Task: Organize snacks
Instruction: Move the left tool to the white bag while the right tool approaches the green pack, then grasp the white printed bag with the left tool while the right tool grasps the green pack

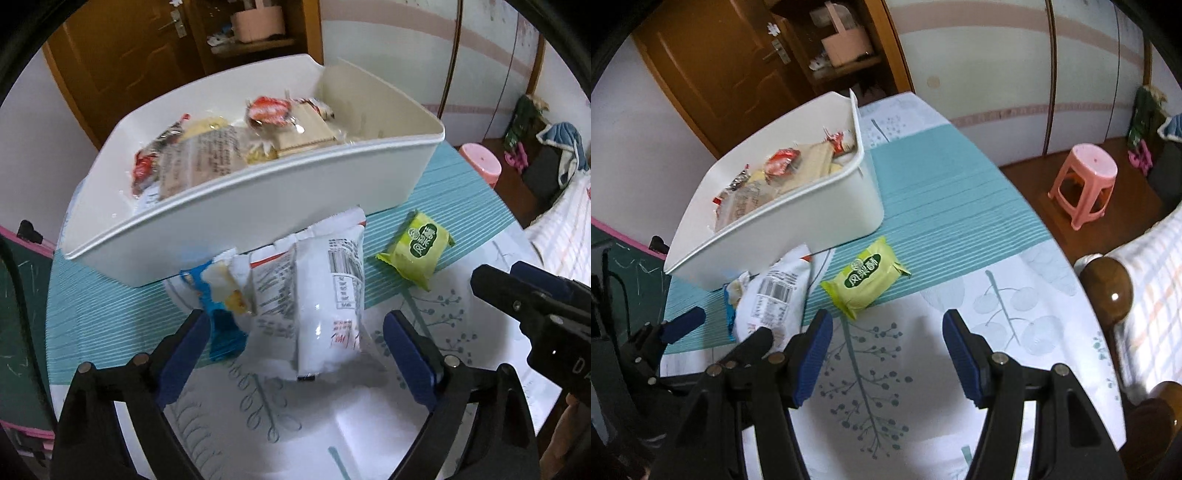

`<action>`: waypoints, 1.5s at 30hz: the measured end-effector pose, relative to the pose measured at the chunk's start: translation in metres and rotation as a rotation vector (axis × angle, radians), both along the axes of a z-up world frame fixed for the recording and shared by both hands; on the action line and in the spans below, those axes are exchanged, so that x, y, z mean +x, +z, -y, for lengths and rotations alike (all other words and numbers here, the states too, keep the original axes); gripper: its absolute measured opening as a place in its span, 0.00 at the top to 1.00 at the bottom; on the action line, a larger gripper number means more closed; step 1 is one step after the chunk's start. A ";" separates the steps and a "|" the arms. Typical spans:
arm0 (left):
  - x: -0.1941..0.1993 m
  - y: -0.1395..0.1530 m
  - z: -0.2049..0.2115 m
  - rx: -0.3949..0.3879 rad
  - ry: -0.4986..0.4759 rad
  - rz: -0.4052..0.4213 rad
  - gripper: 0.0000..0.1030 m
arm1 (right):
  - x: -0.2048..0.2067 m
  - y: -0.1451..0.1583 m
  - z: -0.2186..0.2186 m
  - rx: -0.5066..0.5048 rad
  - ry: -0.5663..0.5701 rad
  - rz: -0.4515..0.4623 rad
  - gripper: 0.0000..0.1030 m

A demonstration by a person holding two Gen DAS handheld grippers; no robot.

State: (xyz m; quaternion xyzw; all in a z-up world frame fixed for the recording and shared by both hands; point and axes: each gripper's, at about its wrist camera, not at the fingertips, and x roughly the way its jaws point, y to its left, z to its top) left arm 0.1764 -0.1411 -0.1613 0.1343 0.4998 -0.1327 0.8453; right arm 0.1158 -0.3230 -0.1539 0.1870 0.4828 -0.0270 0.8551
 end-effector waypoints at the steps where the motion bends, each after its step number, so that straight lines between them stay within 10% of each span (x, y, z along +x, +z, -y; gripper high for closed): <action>1: 0.001 -0.003 0.003 0.005 -0.006 -0.002 0.10 | 0.002 -0.002 0.001 0.007 -0.003 -0.006 0.39; 14: 0.010 -0.020 -0.007 -0.100 0.011 -0.046 0.42 | 0.025 -0.021 0.000 0.044 -0.005 -0.038 0.39; 23: 0.017 -0.019 -0.034 -0.134 0.064 -0.069 0.44 | 0.049 -0.030 -0.015 0.043 0.000 -0.044 0.39; 35: 0.018 -0.021 -0.038 -0.149 0.069 -0.100 0.43 | 0.069 -0.035 -0.065 -0.296 0.090 -0.037 0.47; 37: 0.017 -0.021 -0.038 -0.145 0.062 -0.095 0.43 | 0.065 -0.033 -0.067 -0.292 0.107 -0.017 0.61; 45: 0.003 -0.012 -0.033 -0.143 0.024 -0.082 0.44 | 0.047 -0.030 -0.060 -0.212 0.110 -0.026 0.63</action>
